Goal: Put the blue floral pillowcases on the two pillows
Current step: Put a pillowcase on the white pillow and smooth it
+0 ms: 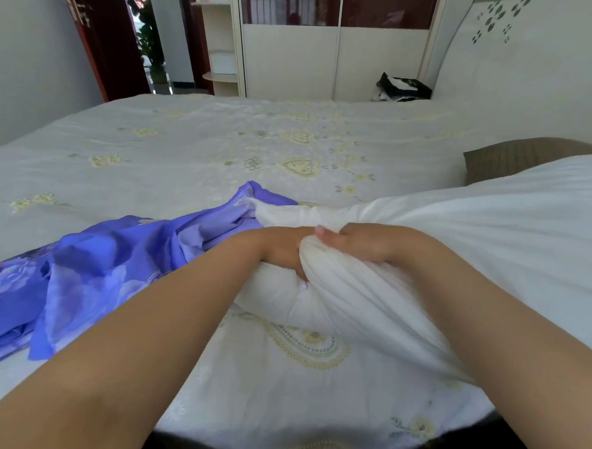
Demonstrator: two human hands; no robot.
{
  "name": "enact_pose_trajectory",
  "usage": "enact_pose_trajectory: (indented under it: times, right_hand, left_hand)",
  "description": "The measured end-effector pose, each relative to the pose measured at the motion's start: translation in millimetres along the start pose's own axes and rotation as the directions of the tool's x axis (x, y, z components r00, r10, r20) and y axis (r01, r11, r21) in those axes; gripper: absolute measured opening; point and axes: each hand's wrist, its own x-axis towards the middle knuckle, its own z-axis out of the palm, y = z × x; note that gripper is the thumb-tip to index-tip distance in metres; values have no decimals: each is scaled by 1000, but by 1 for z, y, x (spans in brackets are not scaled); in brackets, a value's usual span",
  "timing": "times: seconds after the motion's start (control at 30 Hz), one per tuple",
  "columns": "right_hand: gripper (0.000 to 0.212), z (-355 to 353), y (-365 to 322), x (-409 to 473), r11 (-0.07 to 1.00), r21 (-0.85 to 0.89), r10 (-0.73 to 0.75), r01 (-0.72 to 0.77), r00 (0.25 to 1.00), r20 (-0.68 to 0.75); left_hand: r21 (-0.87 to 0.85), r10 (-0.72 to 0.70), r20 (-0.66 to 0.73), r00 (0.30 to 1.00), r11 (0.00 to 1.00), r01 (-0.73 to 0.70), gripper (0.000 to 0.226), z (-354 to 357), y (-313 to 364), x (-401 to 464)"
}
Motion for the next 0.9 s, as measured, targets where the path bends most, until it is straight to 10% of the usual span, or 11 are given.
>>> enact_pose_trajectory:
  times: [0.17, 0.53, 0.73, 0.9]
  right_hand:
    - [131, 15, -26, 7, 838, -544, -35, -29, 994, -106]
    - [139, -13, 6, 80, 939, -344, 64, -17, 990, 128]
    - [67, -5, 18, 67, 959, -199, -175, 202, 974, 145]
    - [36, 12, 12, 7, 873, -413, -308, 259, 950, -55]
  left_hand:
    - [22, -111, -5, 994, 994, 111, 50, 1, -10, 14]
    - [102, -262, -168, 950, 954, 281, 84, 14, -8, 2]
    - [179, -234, -290, 928, 939, 293, 135, 21, 2, -3]
    - [680, 183, -363, 914, 722, 126, 143, 10, 19, 2]
